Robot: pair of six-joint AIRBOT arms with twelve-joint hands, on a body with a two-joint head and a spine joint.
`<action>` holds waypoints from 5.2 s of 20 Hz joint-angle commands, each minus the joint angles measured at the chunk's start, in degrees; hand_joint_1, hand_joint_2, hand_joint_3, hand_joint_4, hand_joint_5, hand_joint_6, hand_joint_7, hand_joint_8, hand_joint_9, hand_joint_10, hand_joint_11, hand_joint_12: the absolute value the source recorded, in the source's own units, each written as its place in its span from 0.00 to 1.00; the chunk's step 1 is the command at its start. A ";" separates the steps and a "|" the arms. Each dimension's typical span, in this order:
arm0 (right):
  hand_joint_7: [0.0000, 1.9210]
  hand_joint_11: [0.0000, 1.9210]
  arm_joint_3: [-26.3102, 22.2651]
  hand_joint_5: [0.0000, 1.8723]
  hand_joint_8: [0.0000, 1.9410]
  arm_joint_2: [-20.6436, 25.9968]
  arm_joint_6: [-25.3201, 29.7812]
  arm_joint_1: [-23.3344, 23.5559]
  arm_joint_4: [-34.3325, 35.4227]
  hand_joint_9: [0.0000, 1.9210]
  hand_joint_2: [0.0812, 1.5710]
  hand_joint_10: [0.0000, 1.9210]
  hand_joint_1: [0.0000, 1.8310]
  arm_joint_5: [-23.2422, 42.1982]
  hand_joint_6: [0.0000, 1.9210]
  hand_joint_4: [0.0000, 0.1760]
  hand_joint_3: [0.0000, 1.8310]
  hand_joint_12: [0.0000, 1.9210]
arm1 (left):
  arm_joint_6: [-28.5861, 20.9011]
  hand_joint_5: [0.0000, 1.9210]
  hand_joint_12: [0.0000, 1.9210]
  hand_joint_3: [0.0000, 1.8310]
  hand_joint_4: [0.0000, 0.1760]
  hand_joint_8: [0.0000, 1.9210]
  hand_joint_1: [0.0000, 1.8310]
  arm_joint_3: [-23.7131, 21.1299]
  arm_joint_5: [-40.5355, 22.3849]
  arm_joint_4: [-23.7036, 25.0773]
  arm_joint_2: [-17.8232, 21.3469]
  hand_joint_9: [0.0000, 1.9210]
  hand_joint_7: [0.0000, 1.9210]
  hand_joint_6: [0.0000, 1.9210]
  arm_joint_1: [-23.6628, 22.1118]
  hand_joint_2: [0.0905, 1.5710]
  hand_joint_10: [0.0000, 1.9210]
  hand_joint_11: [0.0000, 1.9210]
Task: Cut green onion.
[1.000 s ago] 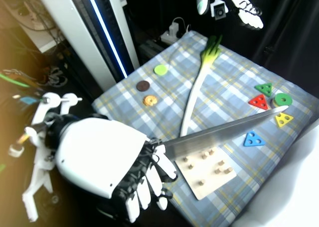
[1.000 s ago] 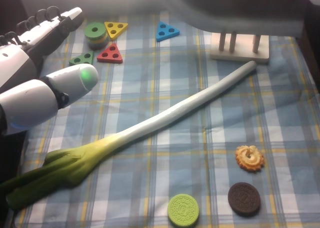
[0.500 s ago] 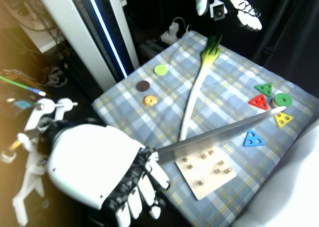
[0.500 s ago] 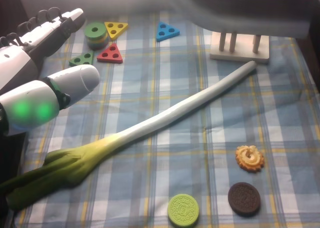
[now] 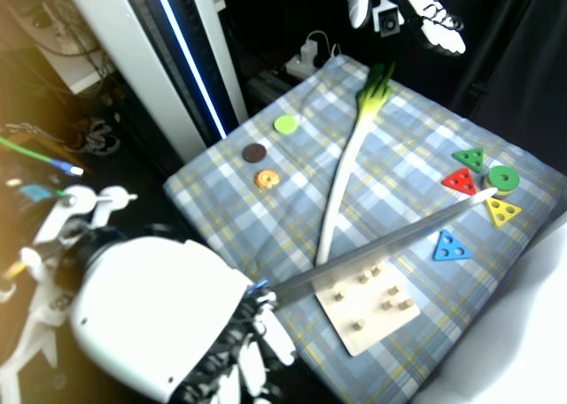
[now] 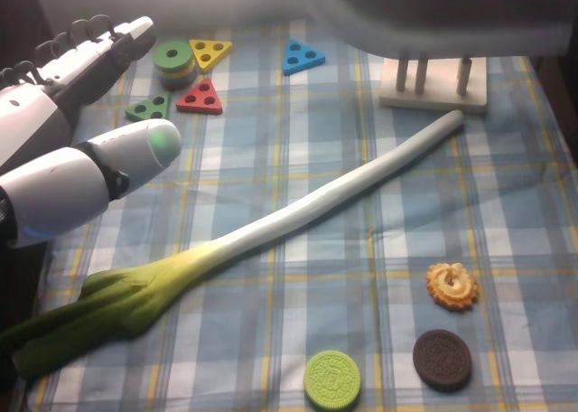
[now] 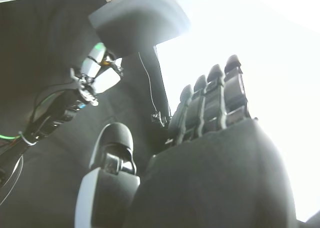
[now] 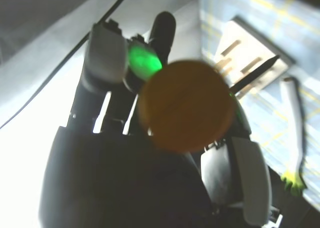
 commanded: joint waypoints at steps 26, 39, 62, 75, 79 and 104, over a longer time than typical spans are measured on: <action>0.52 0.70 1.13 0.30 1.00 0.03 2.71 -6.43 6.35 0.63 0.95 1.00 0.04 8.02 1.00 0.80 0.00 1.00 | -2.36 0.00 0.00 0.01 0.00 0.00 0.00 0.35 -8.65 1.15 -0.30 0.00 0.00 0.00 0.59 0.82 0.00 0.00; 0.55 0.69 1.60 0.36 1.00 -1.08 3.05 -4.20 2.00 0.64 0.95 1.00 0.05 6.12 1.00 0.98 0.00 1.00 | -2.36 0.00 0.00 0.00 0.00 0.00 0.00 0.67 -8.60 1.16 -0.68 0.00 0.00 0.00 0.57 0.81 0.00 0.00; 0.53 0.69 1.98 0.34 1.00 -0.44 2.13 1.19 0.24 0.63 0.94 1.00 0.11 5.51 1.00 0.85 0.00 1.00 | -2.37 0.00 0.00 0.01 0.00 0.00 0.00 0.73 -8.40 1.20 -1.03 0.00 0.00 0.00 0.55 0.82 0.00 0.00; 0.49 0.66 1.99 0.33 1.00 -1.13 2.16 1.00 -2.03 0.60 0.94 1.00 0.11 4.07 1.00 0.73 0.00 1.00 | -7.19 0.00 0.00 0.00 0.00 0.00 0.00 1.91 -8.21 1.79 -1.20 0.00 0.00 0.00 0.84 0.82 0.00 0.00; 0.52 0.69 2.13 0.35 1.00 -1.41 2.16 -0.40 -1.15 0.62 0.95 1.00 0.07 4.09 1.00 0.96 0.00 1.00 | -7.19 0.00 0.00 0.00 0.00 0.00 0.00 1.84 -8.35 1.79 -1.22 0.00 0.00 0.00 0.83 0.82 0.00 0.00; 0.20 0.12 -0.48 0.09 0.00 2.48 2.17 -11.86 15.62 0.21 0.80 0.00 0.16 16.26 0.00 0.54 0.00 0.13 | -7.47 0.00 0.00 0.01 0.00 0.00 0.00 1.79 -10.36 0.91 -1.29 0.00 0.00 0.00 1.19 0.83 0.00 0.00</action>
